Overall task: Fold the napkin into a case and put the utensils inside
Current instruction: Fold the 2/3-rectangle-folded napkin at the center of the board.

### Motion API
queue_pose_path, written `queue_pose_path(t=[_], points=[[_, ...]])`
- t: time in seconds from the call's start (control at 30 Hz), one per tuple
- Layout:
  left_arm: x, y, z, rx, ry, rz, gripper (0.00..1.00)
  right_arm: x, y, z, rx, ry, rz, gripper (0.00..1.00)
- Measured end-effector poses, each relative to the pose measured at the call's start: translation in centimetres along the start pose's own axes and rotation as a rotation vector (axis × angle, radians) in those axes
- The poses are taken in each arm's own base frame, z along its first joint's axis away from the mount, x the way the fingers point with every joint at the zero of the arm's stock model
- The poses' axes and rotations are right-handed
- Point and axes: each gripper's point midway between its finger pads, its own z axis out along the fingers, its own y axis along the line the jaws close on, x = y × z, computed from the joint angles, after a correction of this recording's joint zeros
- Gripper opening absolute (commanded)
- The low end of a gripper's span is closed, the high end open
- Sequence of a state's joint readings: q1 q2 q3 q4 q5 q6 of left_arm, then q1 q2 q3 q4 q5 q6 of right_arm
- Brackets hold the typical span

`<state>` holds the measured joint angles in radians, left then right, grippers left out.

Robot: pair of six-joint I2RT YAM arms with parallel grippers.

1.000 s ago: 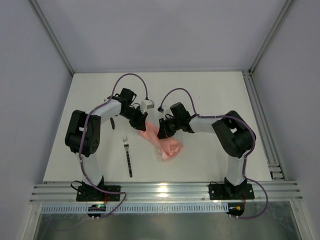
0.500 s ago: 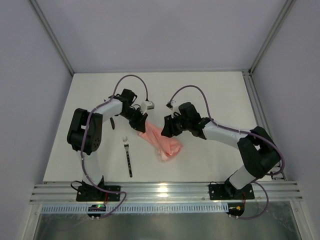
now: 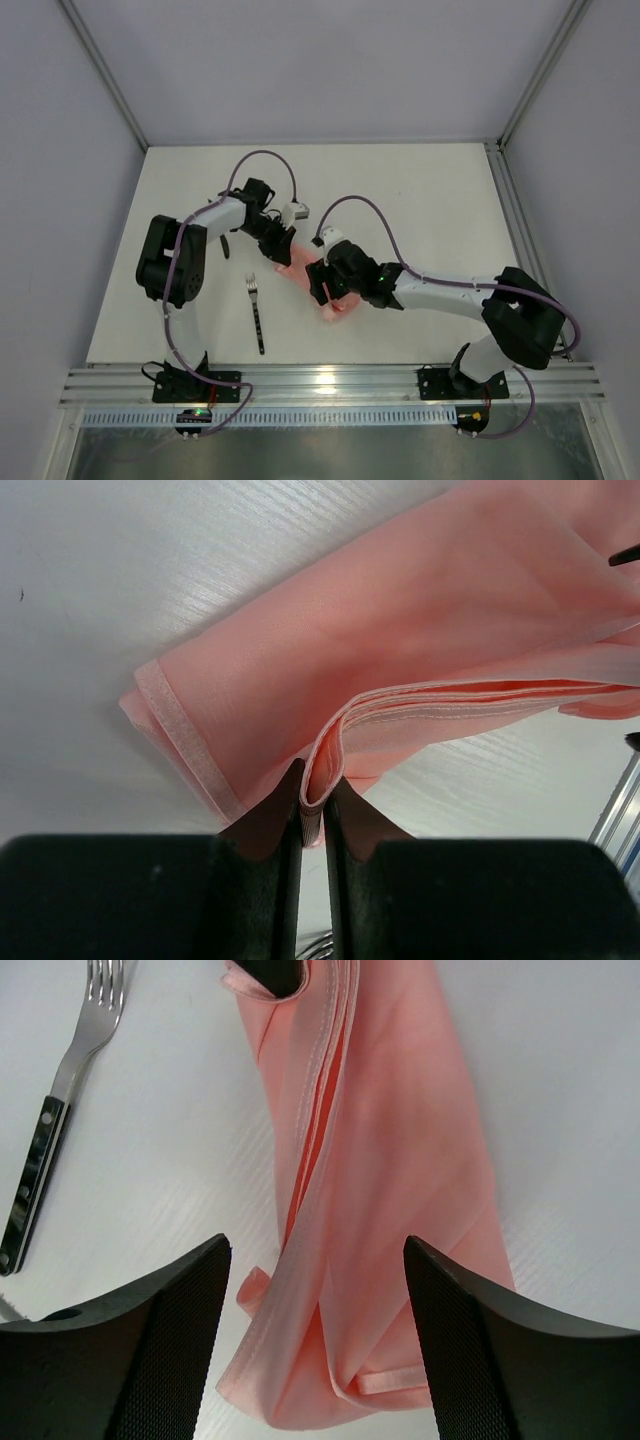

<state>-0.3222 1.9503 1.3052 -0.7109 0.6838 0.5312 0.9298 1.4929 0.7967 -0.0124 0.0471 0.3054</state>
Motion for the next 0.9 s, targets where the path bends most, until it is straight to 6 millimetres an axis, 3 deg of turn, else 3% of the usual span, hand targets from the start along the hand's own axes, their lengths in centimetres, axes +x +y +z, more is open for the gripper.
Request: queue_pose_path(t=[0.13, 0.23, 0.3, 0.4, 0.73, 0.9], points=[[0.0, 0.0, 0.0, 0.002, 0.003, -0.003, 0.12, -0.6, -0.4, 1.3, 0.111, 0.006, -0.028, 0.73], [0.0, 0.0, 0.0, 0.003, 0.007, -0.006, 0.11, 0.2, -1.3, 1.9, 0.179, 0.044, -0.042, 0.63], [-0.1, 0.1, 0.0, 0.003, 0.009, -0.008, 0.08, 1.1, -1.9, 2.0, 0.212, 0.076, -0.052, 0.51], [0.1, 0.2, 0.1, 0.002, 0.016, -0.015, 0.05, 1.9, -2.5, 1.7, 0.241, 0.107, -0.055, 0.43], [0.6, 0.9, 0.4, -0.021, 0.043, -0.028, 0.00, 2.0, -3.0, -1.4, 0.250, 0.106, -0.050, 0.42], [0.6, 1.0, 0.3, -0.025, 0.047, -0.026, 0.00, 4.3, -4.0, -2.7, 0.271, 0.159, -0.054, 0.42]])
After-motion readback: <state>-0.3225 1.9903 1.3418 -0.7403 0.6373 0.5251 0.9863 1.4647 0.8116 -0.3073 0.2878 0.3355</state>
